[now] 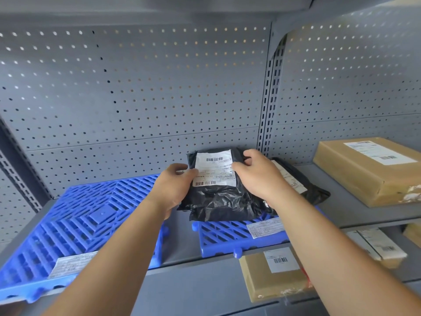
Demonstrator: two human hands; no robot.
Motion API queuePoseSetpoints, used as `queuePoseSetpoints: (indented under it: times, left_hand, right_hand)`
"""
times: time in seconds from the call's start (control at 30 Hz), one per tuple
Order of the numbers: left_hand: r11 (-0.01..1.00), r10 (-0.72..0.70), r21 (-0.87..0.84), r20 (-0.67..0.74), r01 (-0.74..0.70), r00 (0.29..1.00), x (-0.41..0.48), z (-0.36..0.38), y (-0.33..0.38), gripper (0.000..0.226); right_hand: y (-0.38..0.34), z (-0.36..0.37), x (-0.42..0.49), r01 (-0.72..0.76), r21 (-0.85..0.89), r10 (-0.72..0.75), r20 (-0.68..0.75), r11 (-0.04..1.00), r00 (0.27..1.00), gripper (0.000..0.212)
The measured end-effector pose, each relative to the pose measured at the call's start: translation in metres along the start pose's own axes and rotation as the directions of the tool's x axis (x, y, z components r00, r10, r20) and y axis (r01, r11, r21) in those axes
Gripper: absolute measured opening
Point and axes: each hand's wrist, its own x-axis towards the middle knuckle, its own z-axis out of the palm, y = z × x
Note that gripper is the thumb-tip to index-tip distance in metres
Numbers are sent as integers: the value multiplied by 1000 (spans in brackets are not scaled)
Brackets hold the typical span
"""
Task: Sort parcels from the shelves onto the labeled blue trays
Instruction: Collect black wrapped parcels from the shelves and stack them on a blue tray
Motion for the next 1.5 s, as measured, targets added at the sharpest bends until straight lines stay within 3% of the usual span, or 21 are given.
queuePoseSetpoints:
  times: [0.13, 0.33, 0.57, 0.73, 0.93, 1.23, 1.5]
  left_hand:
    - [991, 88, 109, -40, -83, 995, -4, 0, 2, 43]
    - [922, 250, 326, -85, -211, 964, -6, 2, 4, 45]
    - [715, 492, 599, -63, -362, 868, -34, 24, 27, 49]
    - [592, 583, 680, 9, -433, 812, -60, 73, 51, 51]
    - [472, 646, 668, 183, -575, 742, -96, 174, 74, 52]
    - [390, 626, 564, 417, -728, 659, -169, 349, 91, 51]
    - [358, 603, 308, 644, -882, 470, -249, 499, 100, 50]
  right_hand:
    - [2, 5, 0, 20, -67, -22, -25, 998, 999, 57]
    - [9, 6, -8, 56, -184, -75, -101, 981, 992, 59]
    - [18, -21, -28, 129, -353, -192, -150, 927, 970, 54]
    - [45, -66, -45, 106, -467, -226, -207, 878, 952, 57]
    - [104, -143, -77, -26, -534, -174, -320, 845, 932, 64]
    - [221, -265, -151, -288, -502, 29, -463, 815, 886, 60]
    - [318, -357, -233, -567, -398, 247, -616, 721, 748, 60]
